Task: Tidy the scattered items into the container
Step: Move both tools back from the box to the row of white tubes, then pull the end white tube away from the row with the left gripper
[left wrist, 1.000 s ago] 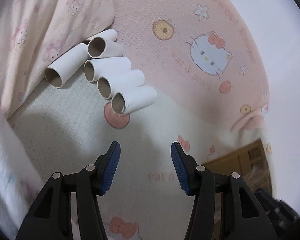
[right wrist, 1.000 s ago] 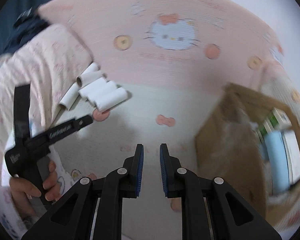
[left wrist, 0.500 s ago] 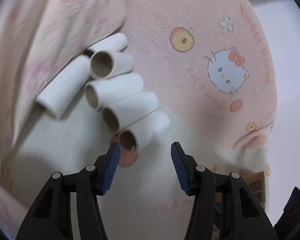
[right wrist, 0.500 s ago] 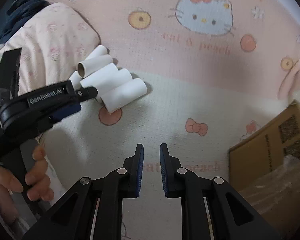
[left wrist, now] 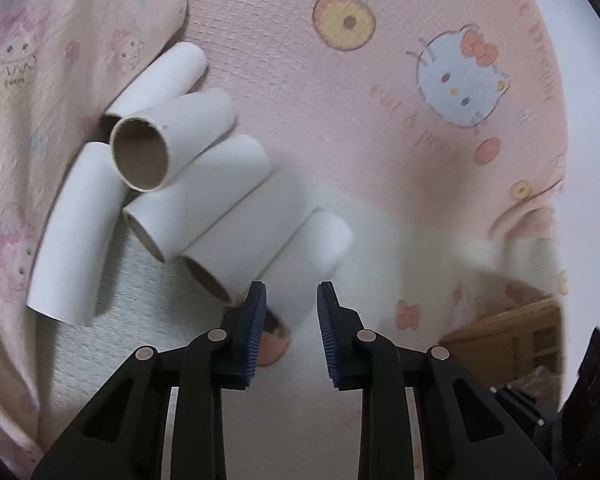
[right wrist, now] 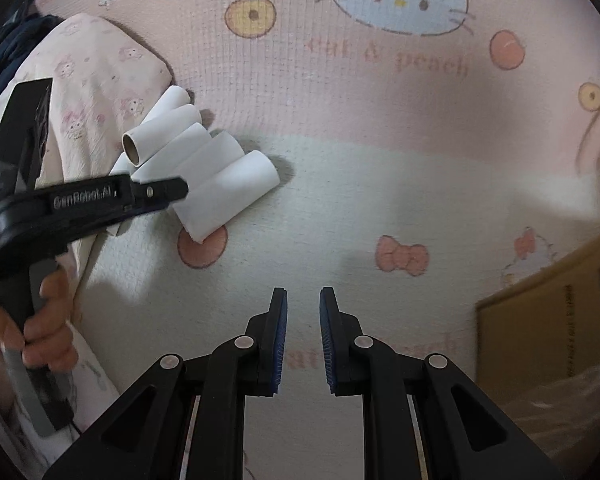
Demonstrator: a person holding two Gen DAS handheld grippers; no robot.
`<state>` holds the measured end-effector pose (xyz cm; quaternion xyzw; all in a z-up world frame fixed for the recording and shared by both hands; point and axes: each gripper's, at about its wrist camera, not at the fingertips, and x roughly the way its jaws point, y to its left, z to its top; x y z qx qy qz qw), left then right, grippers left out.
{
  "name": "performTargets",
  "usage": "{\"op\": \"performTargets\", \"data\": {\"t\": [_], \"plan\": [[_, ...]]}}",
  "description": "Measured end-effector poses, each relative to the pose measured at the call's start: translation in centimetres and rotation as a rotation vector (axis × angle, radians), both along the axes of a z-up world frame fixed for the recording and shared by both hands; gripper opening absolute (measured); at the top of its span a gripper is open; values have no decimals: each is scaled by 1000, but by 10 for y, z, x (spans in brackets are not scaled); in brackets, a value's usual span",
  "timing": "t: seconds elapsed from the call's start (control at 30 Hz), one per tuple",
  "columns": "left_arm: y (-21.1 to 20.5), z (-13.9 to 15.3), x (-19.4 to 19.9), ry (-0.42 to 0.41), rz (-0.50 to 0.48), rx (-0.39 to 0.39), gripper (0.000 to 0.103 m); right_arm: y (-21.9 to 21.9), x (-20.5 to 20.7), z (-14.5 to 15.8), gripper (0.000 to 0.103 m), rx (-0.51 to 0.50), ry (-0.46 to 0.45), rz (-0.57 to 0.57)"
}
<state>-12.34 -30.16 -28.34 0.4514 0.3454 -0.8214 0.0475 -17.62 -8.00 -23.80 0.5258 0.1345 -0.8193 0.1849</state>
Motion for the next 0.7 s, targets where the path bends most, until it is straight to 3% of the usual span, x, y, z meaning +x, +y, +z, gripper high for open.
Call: {"op": "performTargets", "data": {"t": [0.23,0.43,0.53,0.6,0.7], "plan": [[-8,-8,-4,10,42,36,29,-15,-25,-18,13,-98,-103,-46],[-4,-11,-12,11,9,44,29,-21,-37,-24,13,-128,-133,-71],[-5,-16,-10,-10,-6,84,29,-18,-40,-26,14,-160,-157,-85],[-6,-22,-11,-37,-5,111,29,-18,-42,-28,17,-166,-169,-86],[-7,-26,-11,-40,-4,155,29,-19,-41,-27,34,-172,-169,-71]]}}
